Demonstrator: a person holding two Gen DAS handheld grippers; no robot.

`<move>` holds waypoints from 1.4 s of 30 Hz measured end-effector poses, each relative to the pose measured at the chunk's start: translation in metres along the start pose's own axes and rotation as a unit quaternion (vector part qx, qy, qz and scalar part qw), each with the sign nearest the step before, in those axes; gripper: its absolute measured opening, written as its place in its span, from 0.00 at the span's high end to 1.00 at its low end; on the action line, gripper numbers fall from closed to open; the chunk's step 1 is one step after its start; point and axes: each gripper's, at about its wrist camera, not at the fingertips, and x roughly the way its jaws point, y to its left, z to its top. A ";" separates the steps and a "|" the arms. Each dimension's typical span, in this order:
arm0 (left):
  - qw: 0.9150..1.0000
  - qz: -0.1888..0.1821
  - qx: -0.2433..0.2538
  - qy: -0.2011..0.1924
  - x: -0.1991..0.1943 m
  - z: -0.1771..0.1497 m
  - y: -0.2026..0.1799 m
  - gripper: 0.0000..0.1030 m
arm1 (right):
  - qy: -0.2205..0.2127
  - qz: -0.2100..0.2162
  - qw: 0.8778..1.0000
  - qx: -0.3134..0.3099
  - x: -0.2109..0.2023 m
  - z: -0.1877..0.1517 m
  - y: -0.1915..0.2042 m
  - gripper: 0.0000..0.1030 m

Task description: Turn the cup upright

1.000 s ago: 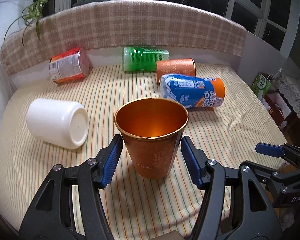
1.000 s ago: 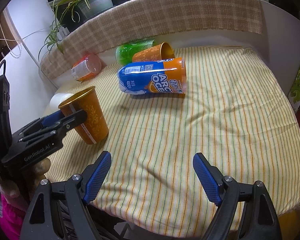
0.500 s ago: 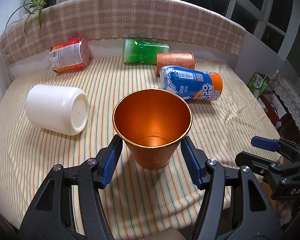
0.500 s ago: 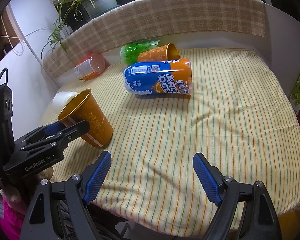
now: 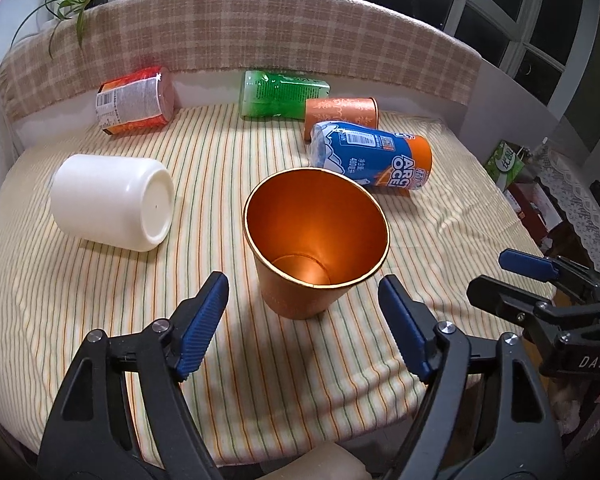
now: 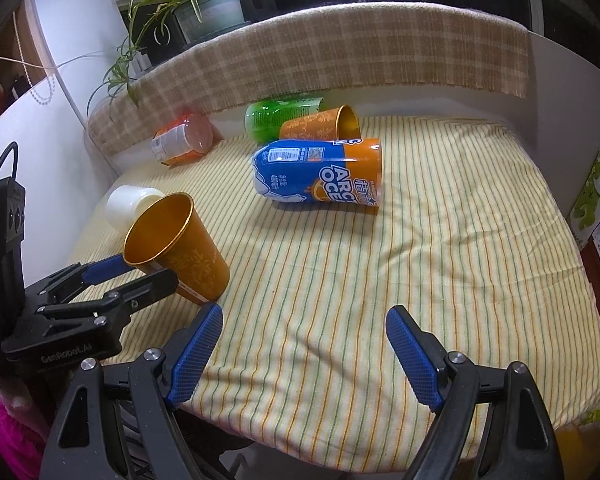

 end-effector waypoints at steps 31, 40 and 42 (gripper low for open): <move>0.979 0.112 -0.003 -0.172 -0.118 -0.022 0.012 0.10 | -0.131 -0.086 0.986 -0.055 -0.049 0.004 0.050 0.00; 0.976 0.122 -0.011 -0.182 -0.122 -0.023 0.014 0.00 | -0.143 -0.099 0.983 -0.066 -0.049 0.005 0.057 0.00; 0.975 0.123 -0.011 -0.183 -0.122 -0.023 0.014 0.00 | -0.143 -0.099 0.983 -0.066 -0.049 0.005 0.058 0.00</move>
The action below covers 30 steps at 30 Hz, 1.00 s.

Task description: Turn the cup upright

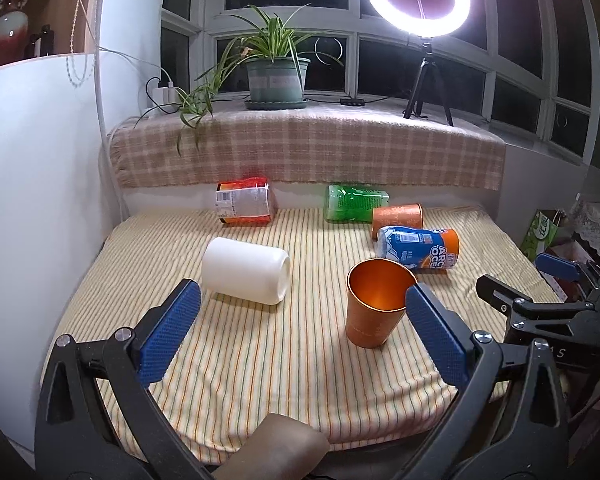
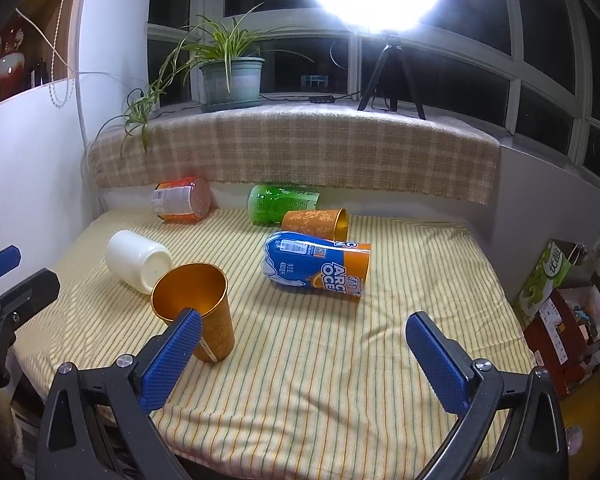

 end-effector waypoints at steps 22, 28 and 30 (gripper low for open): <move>1.000 -0.001 0.002 0.009 0.003 -0.002 -0.002 0.00 | -0.001 0.000 1.000 -0.002 0.001 0.001 0.002 0.00; 1.000 -0.001 0.002 0.009 0.003 -0.002 -0.002 0.00 | -0.001 0.001 1.000 -0.003 0.001 0.001 0.002 0.00; 1.000 -0.001 0.001 0.009 0.003 -0.002 -0.002 0.00 | -0.001 0.000 1.000 -0.002 0.000 0.001 0.002 0.00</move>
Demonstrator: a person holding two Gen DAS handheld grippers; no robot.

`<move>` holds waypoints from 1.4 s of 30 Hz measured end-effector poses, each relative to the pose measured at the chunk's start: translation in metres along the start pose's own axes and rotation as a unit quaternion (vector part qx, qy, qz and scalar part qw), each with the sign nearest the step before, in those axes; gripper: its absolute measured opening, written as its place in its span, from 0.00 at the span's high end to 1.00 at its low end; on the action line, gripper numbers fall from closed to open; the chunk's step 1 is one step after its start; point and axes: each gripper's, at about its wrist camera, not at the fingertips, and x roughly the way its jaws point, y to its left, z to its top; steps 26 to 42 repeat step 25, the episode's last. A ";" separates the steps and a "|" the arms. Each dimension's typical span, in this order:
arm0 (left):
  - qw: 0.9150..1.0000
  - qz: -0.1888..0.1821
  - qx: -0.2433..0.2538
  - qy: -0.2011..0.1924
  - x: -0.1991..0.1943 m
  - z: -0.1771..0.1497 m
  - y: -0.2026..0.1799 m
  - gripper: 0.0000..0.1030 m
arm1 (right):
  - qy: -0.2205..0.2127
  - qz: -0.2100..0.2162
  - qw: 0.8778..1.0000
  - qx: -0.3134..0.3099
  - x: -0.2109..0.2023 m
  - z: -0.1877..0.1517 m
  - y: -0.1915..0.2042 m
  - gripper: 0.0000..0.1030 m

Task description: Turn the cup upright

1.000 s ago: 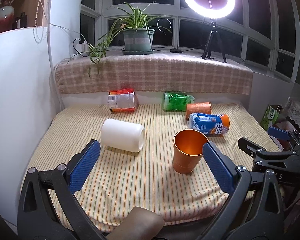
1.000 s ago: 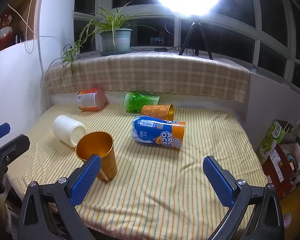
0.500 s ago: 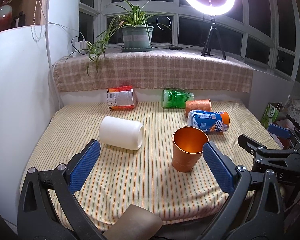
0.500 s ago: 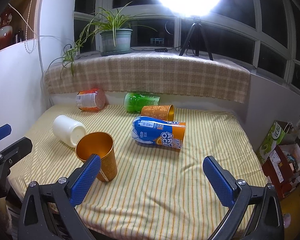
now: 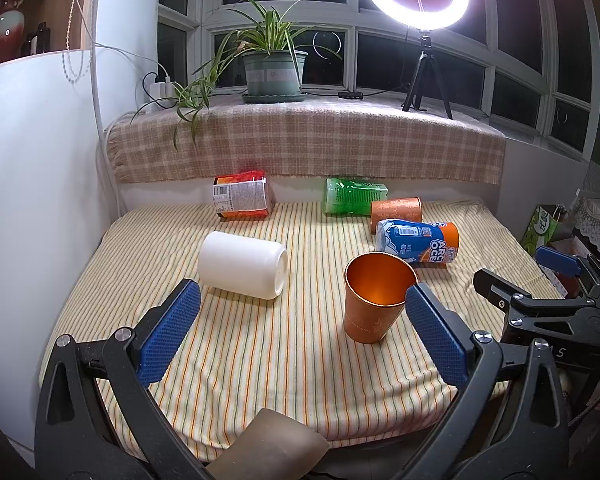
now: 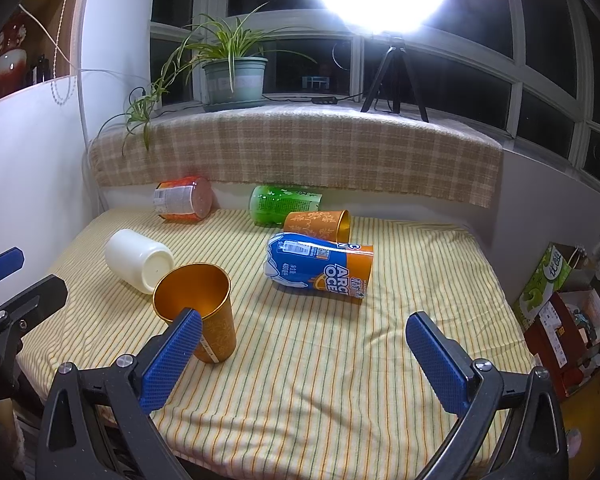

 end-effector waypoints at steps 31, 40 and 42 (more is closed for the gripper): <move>1.000 0.011 -0.014 0.003 0.006 -0.001 0.006 0.00 | 0.013 0.005 1.000 -0.004 0.010 -0.003 -0.001 0.00; 1.000 0.011 -0.014 0.003 0.006 -0.001 0.006 0.00 | 0.013 0.005 1.000 -0.004 0.010 -0.003 -0.001 0.00; 1.000 0.011 -0.014 0.003 0.006 -0.001 0.006 0.00 | 0.013 0.005 1.000 -0.004 0.010 -0.003 -0.001 0.00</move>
